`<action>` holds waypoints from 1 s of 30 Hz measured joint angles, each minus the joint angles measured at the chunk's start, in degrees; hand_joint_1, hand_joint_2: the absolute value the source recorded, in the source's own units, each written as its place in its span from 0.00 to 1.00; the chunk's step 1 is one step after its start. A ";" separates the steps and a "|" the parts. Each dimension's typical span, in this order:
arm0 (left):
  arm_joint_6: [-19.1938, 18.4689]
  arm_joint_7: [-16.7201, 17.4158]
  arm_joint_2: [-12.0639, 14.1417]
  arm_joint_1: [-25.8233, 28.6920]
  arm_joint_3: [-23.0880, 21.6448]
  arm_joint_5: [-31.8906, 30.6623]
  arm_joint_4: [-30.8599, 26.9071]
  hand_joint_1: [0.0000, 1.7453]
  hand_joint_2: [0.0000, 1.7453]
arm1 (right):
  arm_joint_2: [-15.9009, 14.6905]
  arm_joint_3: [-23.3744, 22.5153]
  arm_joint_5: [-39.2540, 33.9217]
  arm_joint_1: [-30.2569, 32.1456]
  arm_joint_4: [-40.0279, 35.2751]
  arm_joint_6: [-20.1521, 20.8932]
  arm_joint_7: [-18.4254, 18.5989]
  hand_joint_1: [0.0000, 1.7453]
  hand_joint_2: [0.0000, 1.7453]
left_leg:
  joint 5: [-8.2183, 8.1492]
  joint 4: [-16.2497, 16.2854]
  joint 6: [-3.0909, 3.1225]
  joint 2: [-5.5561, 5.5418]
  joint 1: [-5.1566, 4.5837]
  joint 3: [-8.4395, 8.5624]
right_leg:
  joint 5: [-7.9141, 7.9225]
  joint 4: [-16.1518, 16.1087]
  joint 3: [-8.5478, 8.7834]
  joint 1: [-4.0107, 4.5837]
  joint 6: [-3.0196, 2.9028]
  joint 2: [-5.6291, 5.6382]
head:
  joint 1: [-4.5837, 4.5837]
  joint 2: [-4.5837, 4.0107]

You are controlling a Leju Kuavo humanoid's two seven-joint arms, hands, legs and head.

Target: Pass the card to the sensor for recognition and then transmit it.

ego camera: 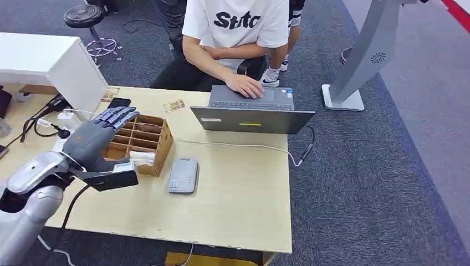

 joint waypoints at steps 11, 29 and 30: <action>-0.37 0.68 1.44 0.70 -1.07 0.66 -0.20 0.00 1.00 | 0.00 -0.50 0.35 -0.04 0.00 0.02 0.07 0.00 1.00 | 0.00 0.00 0.00 0.00 0.00 0.00 | 0.00 0.00 0.00 0.00 0.00 0.01 | 0.00 0.00; 8.21 4.89 -1.15 3.58 -3.28 -6.14 16.23 0.00 1.00 | 0.37 -0.50 3.70 -0.21 0.00 0.09 1.20 0.00 1.00 | 0.00 0.00 0.00 0.00 -0.01 0.00 | 0.00 0.00 -0.01 -0.01 0.00 0.01 | 0.00 0.00; 8.55 5.12 -1.53 3.61 -3.28 -6.52 17.23 0.00 1.00 | 0.39 -0.50 3.76 -0.23 0.00 0.09 1.20 0.00 1.00 | 0.00 0.00 0.00 0.00 -0.01 0.00 | 0.00 0.00 -0.01 -0.01 0.00 0.01 | 0.02 0.00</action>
